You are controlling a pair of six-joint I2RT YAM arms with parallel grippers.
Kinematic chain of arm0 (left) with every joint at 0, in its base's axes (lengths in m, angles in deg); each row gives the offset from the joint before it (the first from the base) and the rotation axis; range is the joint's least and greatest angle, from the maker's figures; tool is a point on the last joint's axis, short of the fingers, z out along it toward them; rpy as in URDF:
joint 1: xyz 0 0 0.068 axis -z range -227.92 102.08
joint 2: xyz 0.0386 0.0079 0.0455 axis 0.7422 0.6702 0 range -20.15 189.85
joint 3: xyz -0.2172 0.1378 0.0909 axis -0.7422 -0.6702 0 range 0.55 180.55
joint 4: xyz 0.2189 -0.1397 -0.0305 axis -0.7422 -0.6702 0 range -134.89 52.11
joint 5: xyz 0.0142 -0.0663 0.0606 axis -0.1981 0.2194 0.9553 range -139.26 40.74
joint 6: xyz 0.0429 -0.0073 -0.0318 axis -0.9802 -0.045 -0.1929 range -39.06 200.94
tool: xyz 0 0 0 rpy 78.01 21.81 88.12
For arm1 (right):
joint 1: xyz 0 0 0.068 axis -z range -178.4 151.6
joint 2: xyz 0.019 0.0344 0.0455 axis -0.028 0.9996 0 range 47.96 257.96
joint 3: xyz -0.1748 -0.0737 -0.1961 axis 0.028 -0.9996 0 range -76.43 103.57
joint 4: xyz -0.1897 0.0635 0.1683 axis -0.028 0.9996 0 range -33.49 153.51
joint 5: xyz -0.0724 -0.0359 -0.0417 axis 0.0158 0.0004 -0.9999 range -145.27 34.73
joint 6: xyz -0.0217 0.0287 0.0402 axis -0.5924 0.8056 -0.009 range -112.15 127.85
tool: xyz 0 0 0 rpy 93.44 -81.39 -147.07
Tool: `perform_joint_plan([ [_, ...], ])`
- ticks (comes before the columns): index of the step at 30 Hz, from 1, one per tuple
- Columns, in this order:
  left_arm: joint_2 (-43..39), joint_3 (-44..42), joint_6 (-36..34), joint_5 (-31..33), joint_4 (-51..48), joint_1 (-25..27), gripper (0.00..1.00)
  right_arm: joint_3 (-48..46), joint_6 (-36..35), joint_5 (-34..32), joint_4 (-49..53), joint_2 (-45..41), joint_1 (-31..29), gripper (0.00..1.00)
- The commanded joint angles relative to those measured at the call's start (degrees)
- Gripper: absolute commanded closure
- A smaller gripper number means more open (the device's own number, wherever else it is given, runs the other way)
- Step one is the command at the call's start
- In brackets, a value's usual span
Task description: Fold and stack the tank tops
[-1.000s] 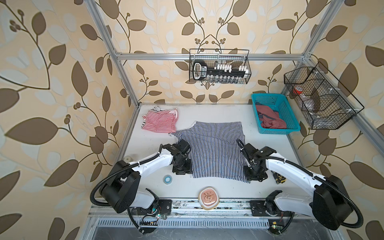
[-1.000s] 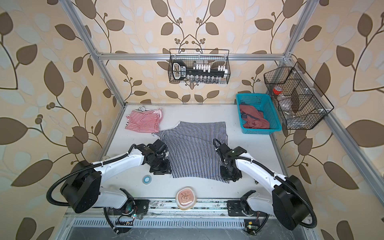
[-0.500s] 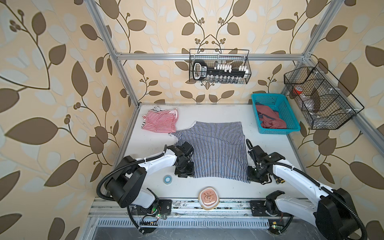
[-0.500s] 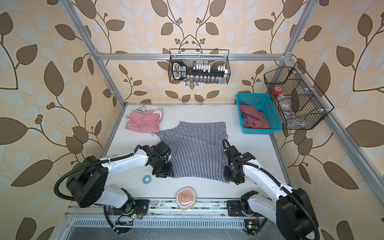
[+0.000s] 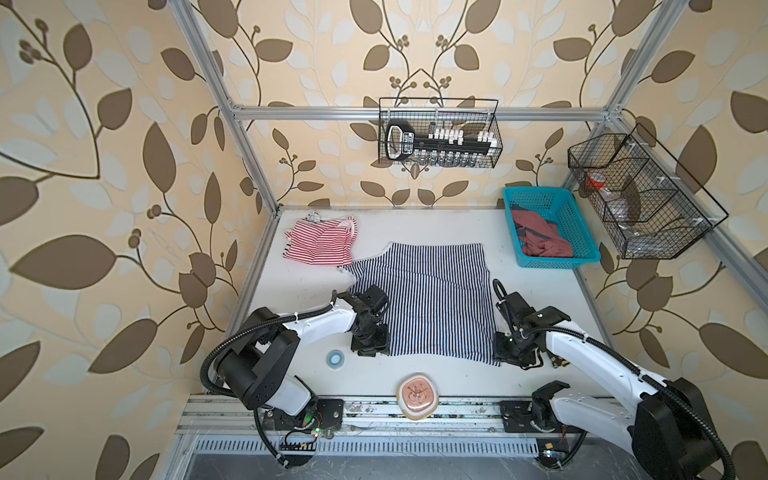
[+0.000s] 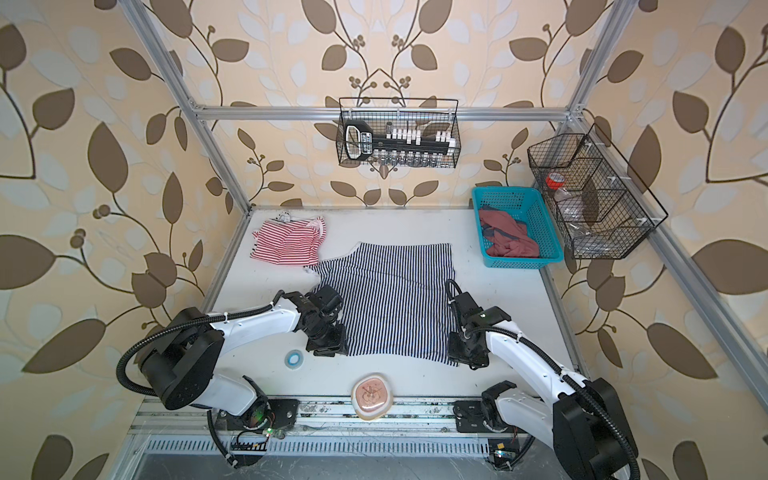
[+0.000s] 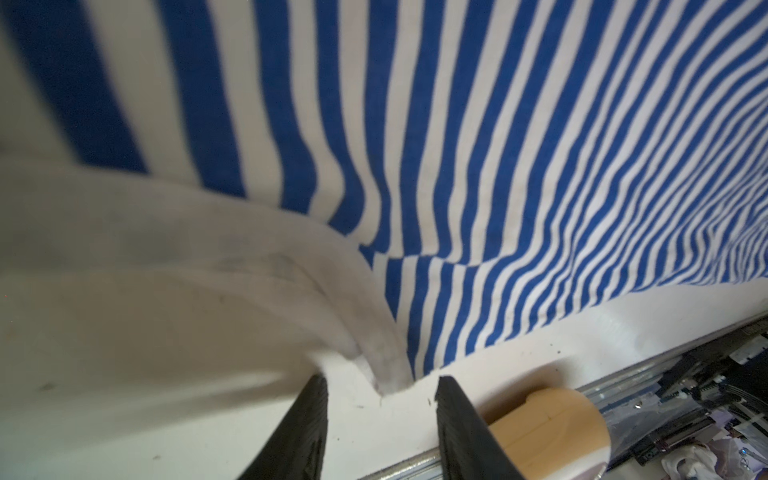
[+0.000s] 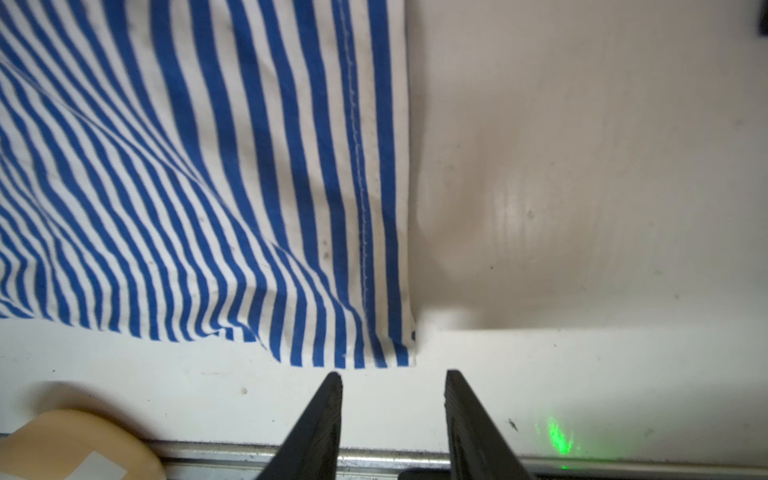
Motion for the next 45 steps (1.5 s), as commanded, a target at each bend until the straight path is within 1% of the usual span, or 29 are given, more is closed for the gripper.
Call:
perform_joint_plan([
  [1, 1.33, -1.75, 1.12, 1.81, 0.36, 0.49, 0.58, -1.98, 2.25, -1.42, -0.31, -0.60, 0.05, 0.58],
  [8, 2.00, -2.88, 2.09, 0.85, 2.30, 0.57, 0.63, -2.82, 3.78, -2.62, -0.94, 0.03, -1.54, 0.58],
  [15, 1.71, -3.43, 2.56, 0.51, 2.43, 0.58, 0.70, -4.05, 5.53, -1.97, -5.30, 1.09, -1.82, 0.61],
  [19, 1.34, -3.61, 2.86, 0.27, 2.60, 0.57, 0.74, -4.64, 6.05, -3.04, -5.53, 2.33, -2.49, 0.66],
  [22, 1.25, -3.50, 2.52, 0.32, 2.13, 0.56, 0.80, -4.62, 6.52, -3.49, -5.47, 2.54, -3.30, 0.71],
  [26, 0.56, -3.64, 2.64, 0.30, 1.98, 0.59, 0.90, -4.91, 6.84, -3.25, -5.38, 2.50, -3.92, 0.79],
  [29, -0.59, -3.87, 2.98, 0.33, 1.73, 0.57, 1.00, -5.02, 7.12, -2.99, -5.17, 2.31, -4.34, 0.86],
  [33, -2.48, -4.20, 3.56, 0.58, 1.38, 0.60, 1.00, -4.89, 7.59, -3.06, -4.73, 1.50, -5.11, 0.99],
  [37, -5.82, -4.31, 4.01, 0.59, 0.62, 0.60, 1.00, -3.78, 7.97, -3.71, -2.54, -0.30, -6.01, 1.00],
  [45, -13.10, -2.68, 4.90, 0.24, -2.80, 0.56, 1.00, 1.07, 8.45, -4.87, 3.57, -6.66, -7.08, 1.00],
])
